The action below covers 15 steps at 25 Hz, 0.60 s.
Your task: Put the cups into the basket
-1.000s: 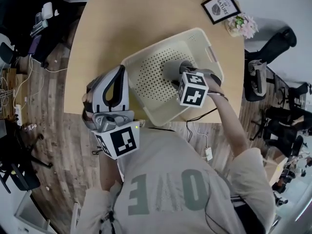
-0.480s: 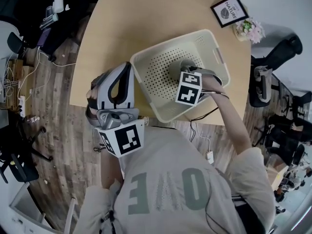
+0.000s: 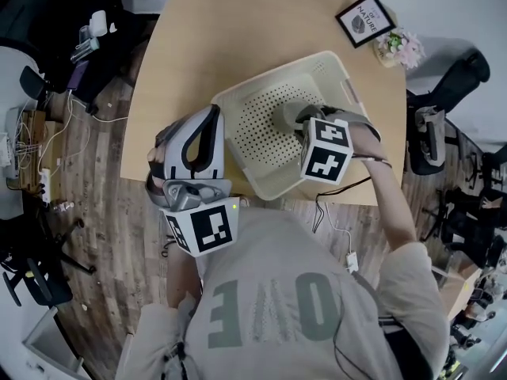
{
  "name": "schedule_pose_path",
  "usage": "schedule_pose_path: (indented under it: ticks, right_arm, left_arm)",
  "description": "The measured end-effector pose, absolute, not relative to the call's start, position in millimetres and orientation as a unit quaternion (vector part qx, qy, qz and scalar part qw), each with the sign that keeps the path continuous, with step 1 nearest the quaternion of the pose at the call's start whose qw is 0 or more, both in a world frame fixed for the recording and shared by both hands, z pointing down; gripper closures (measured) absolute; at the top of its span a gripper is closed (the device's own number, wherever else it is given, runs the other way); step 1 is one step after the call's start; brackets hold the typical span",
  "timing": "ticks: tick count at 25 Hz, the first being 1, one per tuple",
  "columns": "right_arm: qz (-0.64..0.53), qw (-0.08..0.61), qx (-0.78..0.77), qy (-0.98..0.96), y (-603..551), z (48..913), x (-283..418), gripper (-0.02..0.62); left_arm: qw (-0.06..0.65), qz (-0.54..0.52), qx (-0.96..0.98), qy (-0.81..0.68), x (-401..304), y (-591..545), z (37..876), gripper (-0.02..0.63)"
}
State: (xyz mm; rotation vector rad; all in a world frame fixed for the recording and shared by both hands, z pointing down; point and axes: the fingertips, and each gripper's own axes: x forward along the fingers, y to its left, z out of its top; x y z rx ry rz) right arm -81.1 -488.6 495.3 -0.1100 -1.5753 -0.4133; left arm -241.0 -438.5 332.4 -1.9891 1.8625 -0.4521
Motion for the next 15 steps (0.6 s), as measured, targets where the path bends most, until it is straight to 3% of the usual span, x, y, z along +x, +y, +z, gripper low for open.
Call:
schedule_pose_path:
  ticks: [4,6,15]
  right_arm:
    - [-0.204,0.627,0.014,-0.752,-494.0,439.0,-91.9,0.552]
    - [-0.229,0.581,0.058,-0.779,-500.5,405.9,-95.4,0.595]
    - [-0.218,0.298,0.288,-0.884,-489.0,292.5,-85.0,0.597]
  left_arm:
    - [0.216,-0.157,-0.722,0.639,-224.5,-444.4,316.5,0.598]
    - [0.227,-0.146,-0.729,0.628,-213.5,-447.9,303.3,0.598]
    - [0.263,-0.099,-0.762,0.584,-162.4,-475.8,249.0,0.598]
